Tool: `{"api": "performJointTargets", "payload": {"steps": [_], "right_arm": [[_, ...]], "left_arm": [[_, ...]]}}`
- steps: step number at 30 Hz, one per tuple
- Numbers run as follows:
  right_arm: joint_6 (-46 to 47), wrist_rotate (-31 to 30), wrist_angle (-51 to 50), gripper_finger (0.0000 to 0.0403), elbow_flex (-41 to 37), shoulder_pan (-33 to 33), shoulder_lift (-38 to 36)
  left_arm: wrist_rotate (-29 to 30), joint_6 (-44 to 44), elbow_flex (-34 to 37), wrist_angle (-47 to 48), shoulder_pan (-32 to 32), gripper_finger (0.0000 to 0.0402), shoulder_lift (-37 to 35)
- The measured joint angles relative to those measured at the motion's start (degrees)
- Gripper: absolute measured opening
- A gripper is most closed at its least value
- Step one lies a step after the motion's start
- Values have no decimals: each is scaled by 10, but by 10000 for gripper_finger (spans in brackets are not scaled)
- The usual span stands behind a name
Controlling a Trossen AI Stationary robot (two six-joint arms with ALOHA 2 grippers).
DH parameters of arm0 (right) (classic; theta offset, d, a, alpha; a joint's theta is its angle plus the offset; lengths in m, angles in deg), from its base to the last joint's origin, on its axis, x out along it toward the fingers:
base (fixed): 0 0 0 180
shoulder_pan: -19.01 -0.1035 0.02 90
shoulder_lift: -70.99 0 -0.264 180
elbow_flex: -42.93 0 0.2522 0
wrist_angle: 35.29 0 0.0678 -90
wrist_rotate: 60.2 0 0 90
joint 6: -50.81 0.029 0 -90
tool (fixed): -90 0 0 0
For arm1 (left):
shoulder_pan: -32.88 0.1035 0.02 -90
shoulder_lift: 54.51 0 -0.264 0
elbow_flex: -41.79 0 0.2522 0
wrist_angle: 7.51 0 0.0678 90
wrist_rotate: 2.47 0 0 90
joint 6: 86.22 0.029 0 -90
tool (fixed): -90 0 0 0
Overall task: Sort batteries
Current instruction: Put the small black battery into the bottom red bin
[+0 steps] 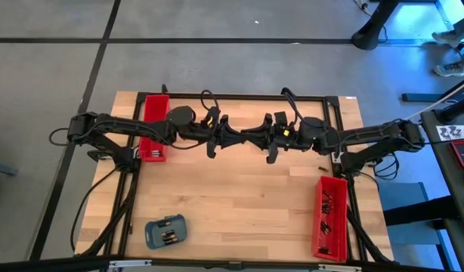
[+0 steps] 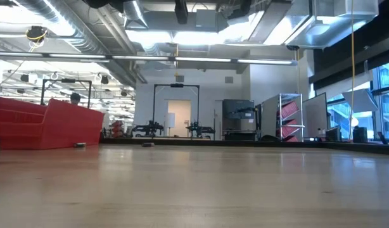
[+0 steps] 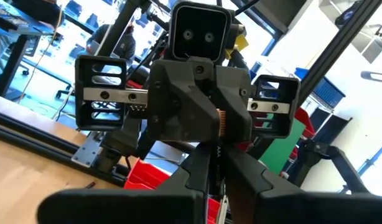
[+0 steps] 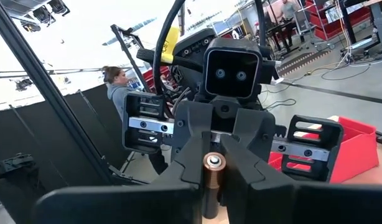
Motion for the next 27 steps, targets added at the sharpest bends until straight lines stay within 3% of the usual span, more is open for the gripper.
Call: {"api": "performJointTargets", "payload": {"steps": [6, 16, 21, 27], "right_arm": [[-1, -27, -33, 27, 0, 0, -15], [13, -82, -257, 27, -1, -25, -143], [86, -98, -455, 27, 0, -111, -211], [286, -152, -687, 27, 0, -282, -250]], "left_arm": [[14, 9, 0, 4, 0, 51, 0], [25, 10, 0, 12, 2, 112, 0], [24, 13, 0, 17, 2, 115, 0], [24, 22, 0, 30, 7, 115, 0]]}}
